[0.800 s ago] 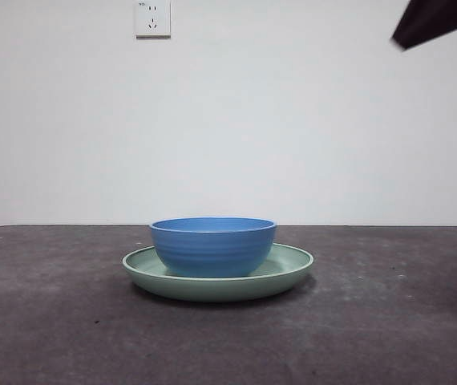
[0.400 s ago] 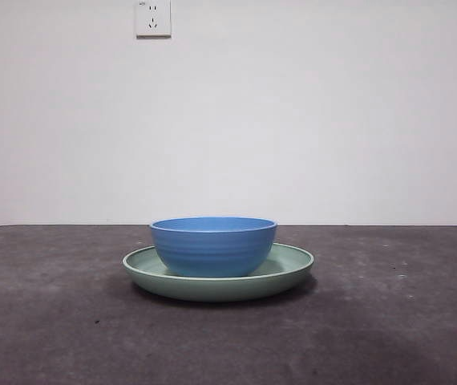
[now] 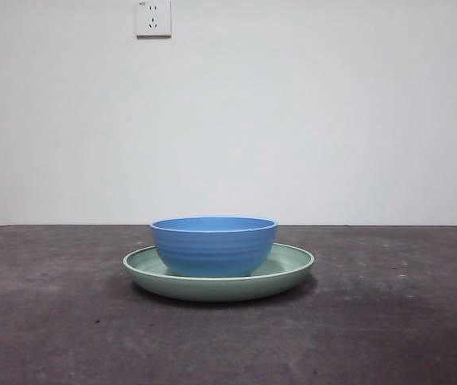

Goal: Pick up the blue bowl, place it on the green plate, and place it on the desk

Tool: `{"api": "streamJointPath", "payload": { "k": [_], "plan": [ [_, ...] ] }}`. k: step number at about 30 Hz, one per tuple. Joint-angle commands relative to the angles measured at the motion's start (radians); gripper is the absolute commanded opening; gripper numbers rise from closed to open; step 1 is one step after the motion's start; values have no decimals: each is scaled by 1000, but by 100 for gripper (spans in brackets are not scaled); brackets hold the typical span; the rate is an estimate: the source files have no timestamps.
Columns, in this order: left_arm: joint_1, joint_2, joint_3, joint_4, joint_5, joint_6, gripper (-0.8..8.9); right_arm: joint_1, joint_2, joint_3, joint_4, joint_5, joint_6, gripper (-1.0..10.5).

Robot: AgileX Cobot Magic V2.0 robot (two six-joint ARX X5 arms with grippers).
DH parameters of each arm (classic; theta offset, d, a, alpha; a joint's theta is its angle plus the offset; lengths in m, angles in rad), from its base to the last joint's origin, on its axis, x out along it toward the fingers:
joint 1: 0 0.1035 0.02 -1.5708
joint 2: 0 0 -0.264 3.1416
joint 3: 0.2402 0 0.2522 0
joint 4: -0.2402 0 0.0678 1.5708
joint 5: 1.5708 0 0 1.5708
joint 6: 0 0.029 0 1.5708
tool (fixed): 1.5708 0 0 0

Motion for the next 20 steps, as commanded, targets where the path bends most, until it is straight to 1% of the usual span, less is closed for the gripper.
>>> {"api": "streamJointPath", "payload": {
  "k": [1, 4, 10, 17, 20],
  "plan": [
    [2, -1, -20, -6, -3, -8, 9, 0, -35, -46, 20, 42, -8, 8],
    [2, -2, -20, -6, -3, -8, 9, 0, -66, -92, 23, 71, -8, 8],
    [2, -2, -20, -6, -3, -8, 9, 0, -107, -158, 26, 69, -5, 8],
    [2, -2, -20, -6, -3, -8, 9, 0, -133, -159, -51, 69, -4, 8],
    [2, -1, -20, -6, -3, -8, 9, 0, -133, -159, -114, 69, -4, 8]
  ]
}}
